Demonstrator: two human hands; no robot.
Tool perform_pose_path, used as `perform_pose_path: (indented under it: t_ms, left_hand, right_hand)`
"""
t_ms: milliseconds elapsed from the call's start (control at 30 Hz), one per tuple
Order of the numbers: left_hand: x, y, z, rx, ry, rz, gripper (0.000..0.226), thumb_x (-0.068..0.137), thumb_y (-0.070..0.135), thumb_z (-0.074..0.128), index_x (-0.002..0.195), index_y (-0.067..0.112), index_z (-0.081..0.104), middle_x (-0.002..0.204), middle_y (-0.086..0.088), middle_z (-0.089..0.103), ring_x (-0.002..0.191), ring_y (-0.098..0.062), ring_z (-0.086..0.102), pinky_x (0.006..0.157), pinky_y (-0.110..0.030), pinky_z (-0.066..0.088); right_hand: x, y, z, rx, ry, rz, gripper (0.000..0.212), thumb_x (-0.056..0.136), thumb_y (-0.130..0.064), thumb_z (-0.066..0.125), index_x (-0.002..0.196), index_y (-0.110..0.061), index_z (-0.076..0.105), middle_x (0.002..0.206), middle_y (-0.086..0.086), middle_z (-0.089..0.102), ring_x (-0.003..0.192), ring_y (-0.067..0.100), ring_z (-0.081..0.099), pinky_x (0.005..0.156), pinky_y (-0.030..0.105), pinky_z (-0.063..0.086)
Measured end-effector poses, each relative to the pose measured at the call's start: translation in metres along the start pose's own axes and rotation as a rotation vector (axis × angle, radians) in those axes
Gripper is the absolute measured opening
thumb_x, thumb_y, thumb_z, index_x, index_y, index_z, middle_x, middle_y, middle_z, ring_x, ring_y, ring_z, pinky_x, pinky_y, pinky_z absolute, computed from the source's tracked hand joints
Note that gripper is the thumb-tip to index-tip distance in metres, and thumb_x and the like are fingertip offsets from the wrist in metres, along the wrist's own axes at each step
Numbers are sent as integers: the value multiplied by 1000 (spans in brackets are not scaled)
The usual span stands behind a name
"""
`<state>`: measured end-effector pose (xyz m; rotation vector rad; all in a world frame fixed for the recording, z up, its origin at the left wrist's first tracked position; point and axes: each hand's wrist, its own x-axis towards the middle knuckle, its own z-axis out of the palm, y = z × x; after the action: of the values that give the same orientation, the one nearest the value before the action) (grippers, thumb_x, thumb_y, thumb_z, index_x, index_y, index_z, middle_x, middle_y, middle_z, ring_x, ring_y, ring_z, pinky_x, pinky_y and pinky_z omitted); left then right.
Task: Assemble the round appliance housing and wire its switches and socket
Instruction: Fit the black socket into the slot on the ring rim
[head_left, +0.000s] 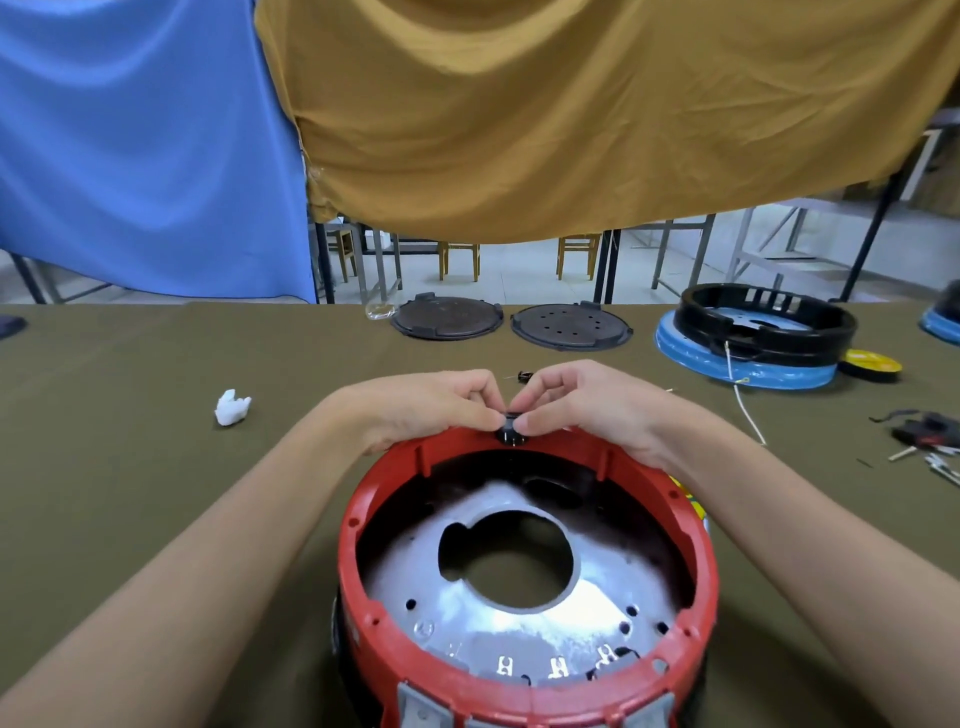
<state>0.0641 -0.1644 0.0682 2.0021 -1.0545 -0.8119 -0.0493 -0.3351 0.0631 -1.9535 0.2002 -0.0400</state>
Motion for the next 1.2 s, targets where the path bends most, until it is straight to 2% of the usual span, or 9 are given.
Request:
perform_pose_path:
  t_ms: [133,233,333,633,733,800,933,1067,1200]
  left_hand:
    - [-4,1,2,-8,-6,-11,11,96,29,60,102,19,59,86,5,61,76,-10,58,74,-27,46]
    - [-9,3,-1,40,-23,-31,18,95,30,61,111,20,58,99,2,65,85,-10,63,79,-29,50]
    - [-12,6,-8,146,-13,-48,21,91,20,65,112,20,59,104,-3,67,85,-12,67,78,-29,54]
    - [-10,7,-9,247,-21,-39,11,92,14,63,101,11,58,92,-8,63,79,-19,62,79,-43,54]
    - [-11,7,-12,253,-28,-31,12,92,18,65,102,13,59,93,-5,65,78,-14,63,75,-35,54]
    - [-13,7,-17,234,-61,-58,15,93,23,66,106,16,61,94,0,69,77,-9,67,67,-24,54]
    - [-17,6,-27,252,-107,-111,16,93,27,66,105,18,63,104,-8,69,82,-15,71,69,-30,54]
    - [-15,8,-25,264,-88,-104,10,93,25,66,100,18,62,94,-3,68,78,-14,70,65,-30,54]
    - [-20,12,-16,272,-19,-111,12,94,31,65,99,20,63,84,5,66,73,-13,66,63,-30,50]
  right_hand:
    - [-1,-2,2,-84,49,-59,11,80,-6,76,88,-12,71,67,-6,69,60,4,61,65,17,45]
    - [-4,-4,5,-213,35,-109,17,79,-18,80,95,-20,73,83,-4,73,71,4,64,73,19,48]
    - [-2,-3,11,-423,59,-204,25,76,-31,83,97,-24,71,90,-3,73,78,9,64,81,31,52]
    - [-4,-7,17,-938,92,-404,17,85,-37,72,96,-26,67,86,-7,64,84,17,58,75,32,47]
    - [-4,-6,15,-918,74,-418,18,85,-40,72,99,-28,69,86,-10,64,83,14,58,74,30,45]
    - [-3,-5,13,-749,86,-394,22,84,-45,73,100,-29,74,86,-12,70,81,5,62,73,22,48]
    - [5,-2,8,-579,116,-299,9,84,-37,76,85,-28,76,73,-11,72,67,0,63,66,17,47]
    - [14,-2,8,-553,128,-225,13,81,-36,79,74,-27,72,59,-16,62,52,-6,52,51,8,36]
    - [11,-4,11,-584,124,-216,15,82,-35,78,74,-27,69,64,-13,61,53,-7,51,52,9,36]
